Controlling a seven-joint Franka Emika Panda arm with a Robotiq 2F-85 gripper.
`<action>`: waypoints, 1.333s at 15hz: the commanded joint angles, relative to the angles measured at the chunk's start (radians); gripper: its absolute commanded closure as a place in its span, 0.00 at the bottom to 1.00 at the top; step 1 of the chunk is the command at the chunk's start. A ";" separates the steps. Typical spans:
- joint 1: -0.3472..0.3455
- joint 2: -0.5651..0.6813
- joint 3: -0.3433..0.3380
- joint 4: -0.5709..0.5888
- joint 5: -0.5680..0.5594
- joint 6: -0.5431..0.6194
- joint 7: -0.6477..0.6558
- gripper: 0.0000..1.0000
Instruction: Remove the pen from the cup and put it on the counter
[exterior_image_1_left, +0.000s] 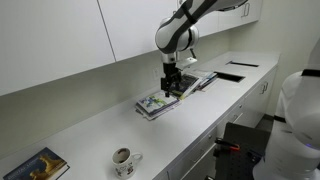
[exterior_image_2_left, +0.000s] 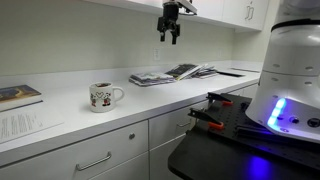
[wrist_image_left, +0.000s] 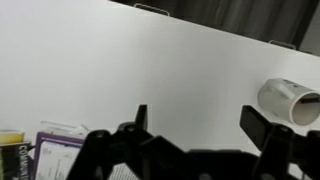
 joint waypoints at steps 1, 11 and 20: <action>0.012 0.021 0.042 -0.042 0.184 0.072 0.082 0.00; 0.148 0.287 0.262 -0.009 0.481 0.366 0.570 0.00; 0.199 0.489 0.297 0.186 0.465 0.336 0.767 0.52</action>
